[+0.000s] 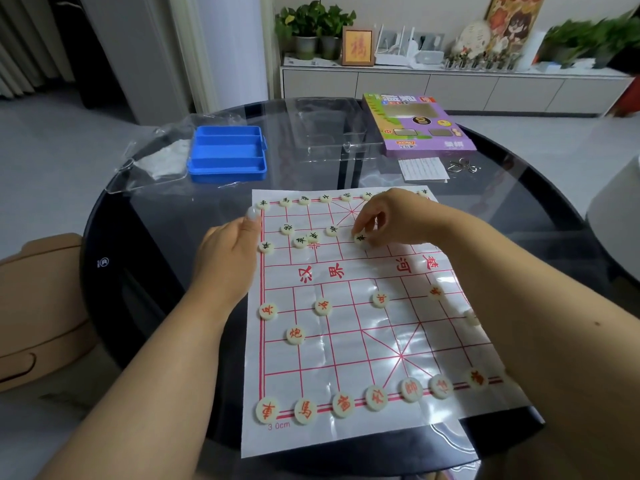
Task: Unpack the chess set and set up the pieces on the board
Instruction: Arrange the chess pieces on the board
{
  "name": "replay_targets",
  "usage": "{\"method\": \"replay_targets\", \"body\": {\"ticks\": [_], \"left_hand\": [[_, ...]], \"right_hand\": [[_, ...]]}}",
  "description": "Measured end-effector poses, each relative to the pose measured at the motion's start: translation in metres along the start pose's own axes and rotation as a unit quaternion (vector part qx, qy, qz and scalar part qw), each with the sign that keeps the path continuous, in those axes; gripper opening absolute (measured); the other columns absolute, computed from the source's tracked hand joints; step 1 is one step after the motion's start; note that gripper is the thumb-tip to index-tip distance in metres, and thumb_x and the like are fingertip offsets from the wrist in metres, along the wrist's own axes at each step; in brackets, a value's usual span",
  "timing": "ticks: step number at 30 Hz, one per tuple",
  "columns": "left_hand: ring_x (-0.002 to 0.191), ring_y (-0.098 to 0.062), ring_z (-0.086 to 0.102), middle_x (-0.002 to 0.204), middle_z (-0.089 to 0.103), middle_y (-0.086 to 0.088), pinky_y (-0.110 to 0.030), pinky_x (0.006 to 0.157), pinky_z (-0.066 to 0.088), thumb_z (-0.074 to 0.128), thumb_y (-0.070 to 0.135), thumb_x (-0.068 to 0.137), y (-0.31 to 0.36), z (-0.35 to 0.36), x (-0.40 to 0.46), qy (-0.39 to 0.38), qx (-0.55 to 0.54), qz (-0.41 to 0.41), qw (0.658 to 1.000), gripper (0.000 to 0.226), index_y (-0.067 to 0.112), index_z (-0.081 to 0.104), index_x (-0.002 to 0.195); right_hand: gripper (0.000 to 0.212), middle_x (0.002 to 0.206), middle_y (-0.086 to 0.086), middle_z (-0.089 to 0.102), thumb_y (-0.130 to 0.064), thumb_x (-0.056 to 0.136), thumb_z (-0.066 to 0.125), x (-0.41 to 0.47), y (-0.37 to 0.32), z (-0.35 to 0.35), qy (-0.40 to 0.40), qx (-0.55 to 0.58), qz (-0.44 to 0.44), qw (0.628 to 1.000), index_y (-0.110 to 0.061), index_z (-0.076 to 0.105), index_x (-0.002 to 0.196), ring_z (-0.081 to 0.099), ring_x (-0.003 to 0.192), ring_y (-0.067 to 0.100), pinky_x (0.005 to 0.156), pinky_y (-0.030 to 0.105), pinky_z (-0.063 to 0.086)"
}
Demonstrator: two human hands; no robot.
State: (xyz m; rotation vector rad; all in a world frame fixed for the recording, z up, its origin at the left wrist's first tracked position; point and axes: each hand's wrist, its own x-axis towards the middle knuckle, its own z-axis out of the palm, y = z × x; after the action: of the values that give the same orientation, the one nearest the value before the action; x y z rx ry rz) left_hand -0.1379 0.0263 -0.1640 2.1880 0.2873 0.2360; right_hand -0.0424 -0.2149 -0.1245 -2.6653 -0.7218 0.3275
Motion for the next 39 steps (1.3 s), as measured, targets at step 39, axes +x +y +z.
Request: {"method": "replay_targets", "body": {"ticks": [39], "left_hand": [[0.07,0.007,0.05,0.081,0.056,0.019,-0.01,0.057,0.031,0.021,0.051,0.1,0.004,-0.003,-0.005,0.006,0.001,0.018,1.0,0.045,0.026,0.058,0.096]], "right_hand": [[0.024,0.092,-0.009,0.062,-0.024,0.079,0.073,-0.037,0.037,-0.018,0.032,-0.052,0.08,0.995,-0.03,0.069,0.102,0.059,0.085,0.013,0.074,0.023,0.046]]}}
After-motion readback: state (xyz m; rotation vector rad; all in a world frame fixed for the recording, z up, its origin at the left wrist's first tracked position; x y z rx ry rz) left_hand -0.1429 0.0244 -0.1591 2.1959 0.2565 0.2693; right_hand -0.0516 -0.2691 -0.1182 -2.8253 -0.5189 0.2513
